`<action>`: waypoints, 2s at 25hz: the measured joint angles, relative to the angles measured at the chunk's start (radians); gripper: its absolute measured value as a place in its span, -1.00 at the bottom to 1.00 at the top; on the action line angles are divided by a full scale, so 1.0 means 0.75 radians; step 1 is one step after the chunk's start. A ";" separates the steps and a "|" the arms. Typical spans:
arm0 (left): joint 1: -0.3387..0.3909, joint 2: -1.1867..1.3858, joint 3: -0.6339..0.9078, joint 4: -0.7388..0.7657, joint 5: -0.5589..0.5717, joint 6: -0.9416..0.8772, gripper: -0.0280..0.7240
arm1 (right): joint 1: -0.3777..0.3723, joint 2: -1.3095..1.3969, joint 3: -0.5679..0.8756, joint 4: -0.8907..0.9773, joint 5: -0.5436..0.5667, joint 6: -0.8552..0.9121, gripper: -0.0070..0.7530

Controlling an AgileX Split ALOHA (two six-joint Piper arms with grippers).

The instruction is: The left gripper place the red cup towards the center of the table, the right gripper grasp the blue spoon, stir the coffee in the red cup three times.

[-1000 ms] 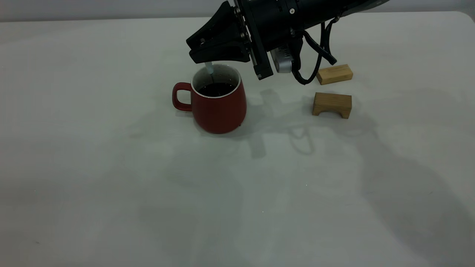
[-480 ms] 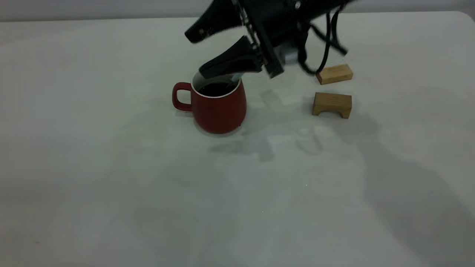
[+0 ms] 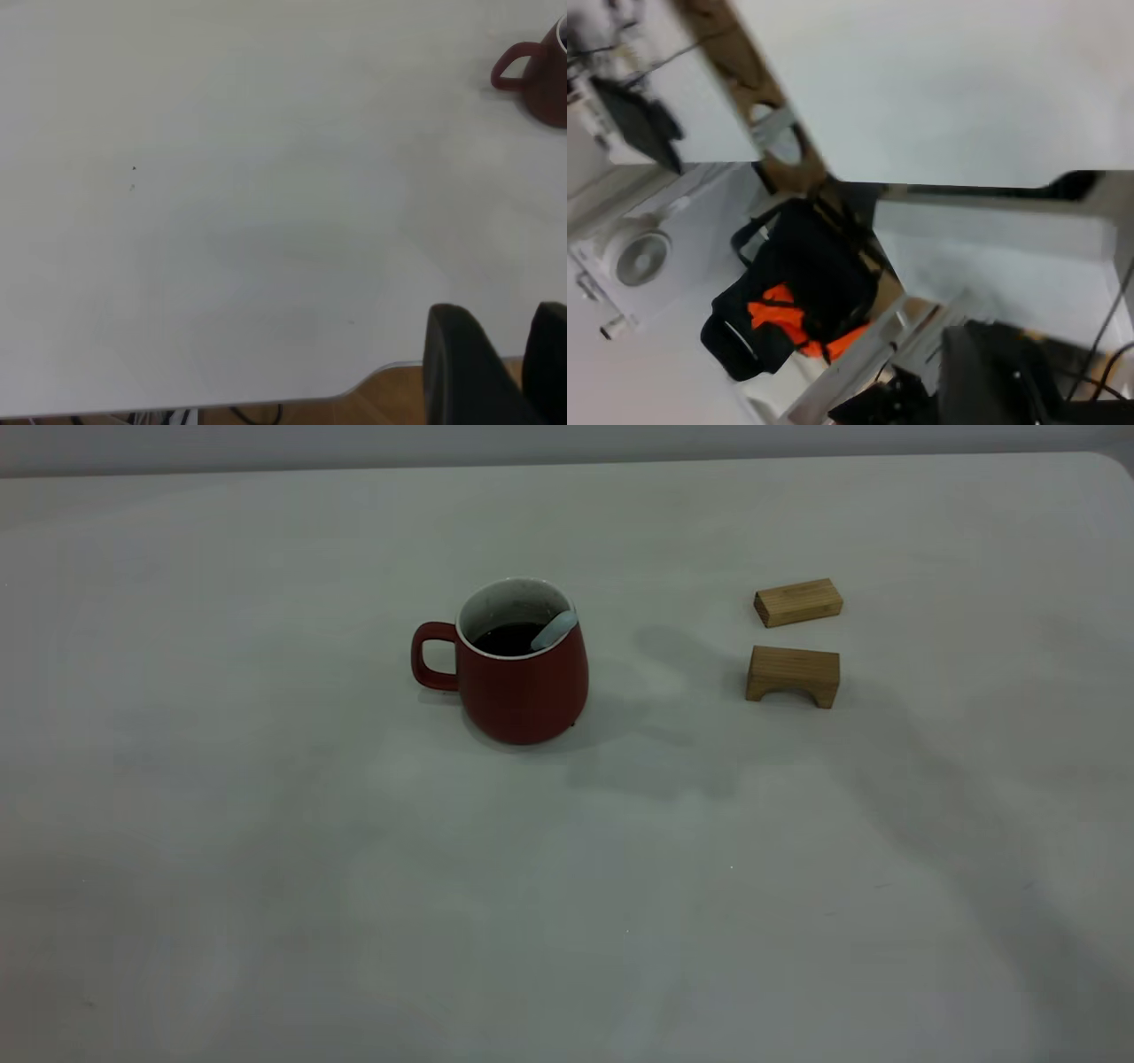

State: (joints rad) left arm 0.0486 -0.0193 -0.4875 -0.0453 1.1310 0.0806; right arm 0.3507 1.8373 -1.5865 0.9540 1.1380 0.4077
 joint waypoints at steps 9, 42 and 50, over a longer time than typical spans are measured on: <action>0.000 0.000 0.000 0.000 0.000 0.000 -0.28 | 0.000 -0.543 0.001 -0.103 0.117 -0.304 -0.26; 0.000 0.000 0.000 0.000 0.000 0.000 -0.28 | -0.429 -2.383 1.362 -1.186 0.066 -0.626 -0.37; 0.000 0.000 0.000 0.000 0.000 0.000 -0.28 | -0.456 -2.424 1.489 -1.188 0.001 -0.626 -0.36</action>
State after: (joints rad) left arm 0.0486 -0.0193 -0.4875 -0.0453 1.1310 0.0806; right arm 0.0085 0.0193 -0.4695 0.0627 1.1389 -0.0616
